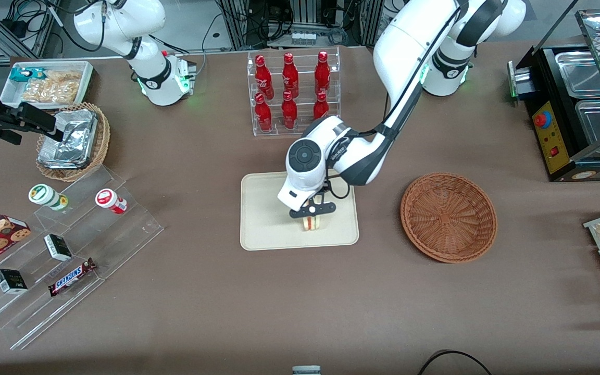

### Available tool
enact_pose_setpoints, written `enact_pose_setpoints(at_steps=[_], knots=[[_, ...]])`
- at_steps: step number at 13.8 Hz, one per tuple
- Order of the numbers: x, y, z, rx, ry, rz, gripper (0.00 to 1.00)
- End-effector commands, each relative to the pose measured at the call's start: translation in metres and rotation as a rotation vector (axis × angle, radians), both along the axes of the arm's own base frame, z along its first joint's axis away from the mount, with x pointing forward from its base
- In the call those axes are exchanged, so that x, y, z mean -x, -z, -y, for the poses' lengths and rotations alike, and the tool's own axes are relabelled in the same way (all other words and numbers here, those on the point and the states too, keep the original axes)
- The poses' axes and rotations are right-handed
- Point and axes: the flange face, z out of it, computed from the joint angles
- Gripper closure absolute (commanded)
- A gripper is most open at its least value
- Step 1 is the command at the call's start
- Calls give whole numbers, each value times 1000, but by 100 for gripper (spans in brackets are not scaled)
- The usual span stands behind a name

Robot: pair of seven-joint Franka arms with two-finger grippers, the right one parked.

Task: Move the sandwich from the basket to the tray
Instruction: 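Lift the sandwich and carry it toward the cream tray, then lower the sandwich onto the tray center and open the left gripper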

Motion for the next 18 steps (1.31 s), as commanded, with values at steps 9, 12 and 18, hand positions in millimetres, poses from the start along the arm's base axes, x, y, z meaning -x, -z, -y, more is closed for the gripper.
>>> enact_pose_setpoints(at_steps=[9,12,18], knots=[[-6,-15,11,55,-22,36,0],[-6,-46,1,30,-27,9,0],[-35,-130,-73,-19,39,-27,0]])
